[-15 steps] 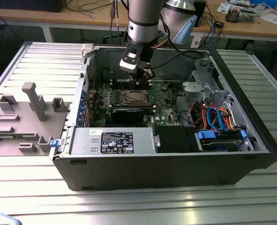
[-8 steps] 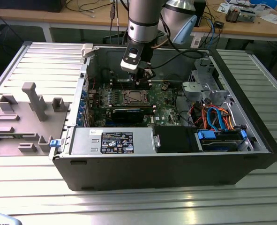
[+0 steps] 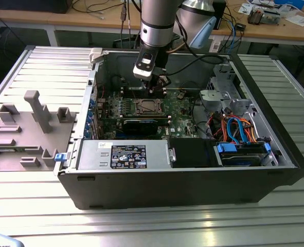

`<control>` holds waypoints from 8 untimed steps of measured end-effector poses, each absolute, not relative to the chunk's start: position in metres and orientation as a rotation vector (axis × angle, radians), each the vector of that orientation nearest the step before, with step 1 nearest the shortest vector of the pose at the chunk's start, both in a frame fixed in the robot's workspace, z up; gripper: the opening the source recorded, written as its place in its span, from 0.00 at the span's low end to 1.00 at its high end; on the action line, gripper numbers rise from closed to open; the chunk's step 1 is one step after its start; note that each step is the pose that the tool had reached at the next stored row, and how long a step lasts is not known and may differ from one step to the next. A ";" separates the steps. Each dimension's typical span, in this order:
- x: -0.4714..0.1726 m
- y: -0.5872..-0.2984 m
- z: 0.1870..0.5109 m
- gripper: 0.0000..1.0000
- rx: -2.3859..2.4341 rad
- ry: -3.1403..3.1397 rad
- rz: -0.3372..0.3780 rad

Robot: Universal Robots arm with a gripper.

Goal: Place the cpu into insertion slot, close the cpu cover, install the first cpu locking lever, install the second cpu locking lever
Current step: 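Install the first cpu locking lever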

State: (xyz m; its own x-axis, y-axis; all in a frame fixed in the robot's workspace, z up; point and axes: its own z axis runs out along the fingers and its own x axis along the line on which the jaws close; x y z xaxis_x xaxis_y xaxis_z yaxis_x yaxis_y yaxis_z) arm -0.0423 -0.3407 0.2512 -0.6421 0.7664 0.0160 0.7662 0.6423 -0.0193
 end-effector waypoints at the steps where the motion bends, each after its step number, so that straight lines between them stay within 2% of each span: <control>1: -0.042 -0.341 0.251 0.11 -1.315 -2.828 0.017; 8: -0.042 -0.341 0.251 0.11 -1.287 -2.841 0.017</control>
